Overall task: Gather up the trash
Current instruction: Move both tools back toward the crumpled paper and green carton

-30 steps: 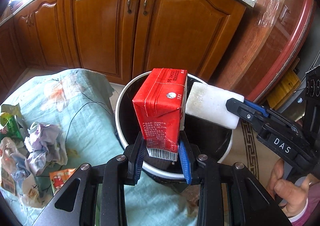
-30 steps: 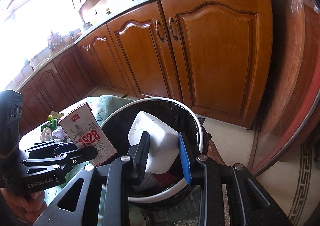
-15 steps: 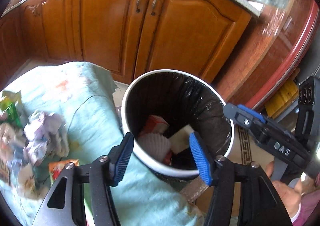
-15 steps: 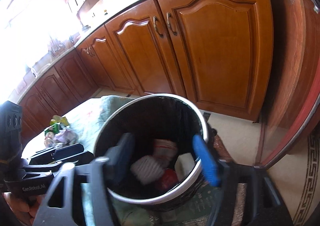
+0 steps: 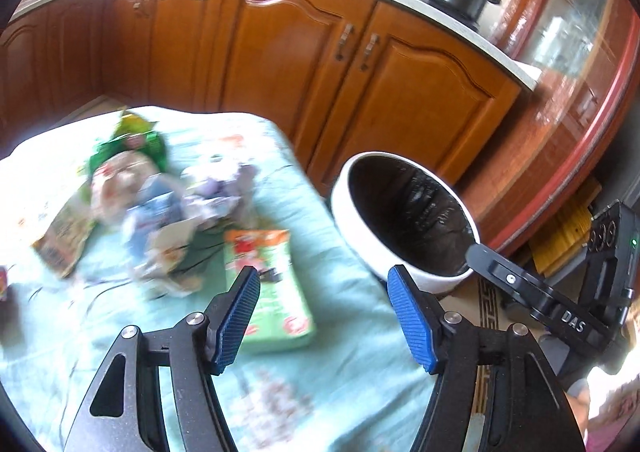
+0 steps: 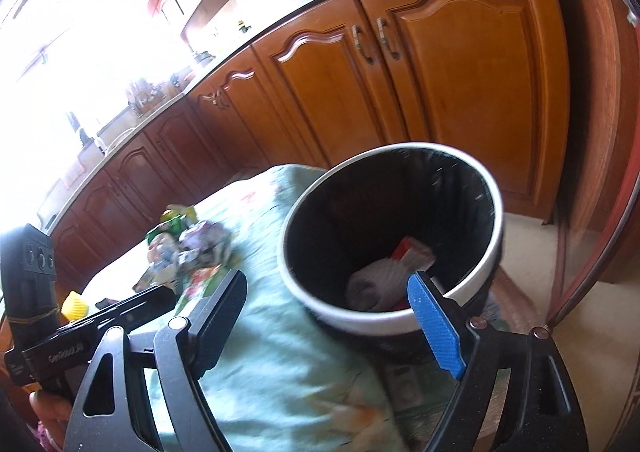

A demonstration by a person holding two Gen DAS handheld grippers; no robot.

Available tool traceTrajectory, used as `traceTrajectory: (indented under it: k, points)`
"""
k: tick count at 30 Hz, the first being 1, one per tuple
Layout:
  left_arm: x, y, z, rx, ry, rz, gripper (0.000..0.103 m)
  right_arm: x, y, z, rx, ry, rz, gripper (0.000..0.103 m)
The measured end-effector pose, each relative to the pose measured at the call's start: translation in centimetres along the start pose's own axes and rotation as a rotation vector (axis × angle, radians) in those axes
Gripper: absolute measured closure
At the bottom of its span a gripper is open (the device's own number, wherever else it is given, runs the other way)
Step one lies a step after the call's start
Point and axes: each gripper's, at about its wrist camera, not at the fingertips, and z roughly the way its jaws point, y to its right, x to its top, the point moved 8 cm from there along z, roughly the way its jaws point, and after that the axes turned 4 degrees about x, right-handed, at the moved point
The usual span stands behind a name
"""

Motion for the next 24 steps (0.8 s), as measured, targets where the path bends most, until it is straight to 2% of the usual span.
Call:
traceTrajectory:
  k: [14,24]
  points:
    - [-3.3,-7.7,-6.3,0.1,0.015,-0.131,0.037,-3.8,-6.6,1.4,0.076,-0.073,-0.049,0.018]
    - [-2.6,-10.2,-6.2,0.124,0.005,-0.159,0.037,-5.2,-9.5,3.3,0.112,-0.115,-0.079,0.018]
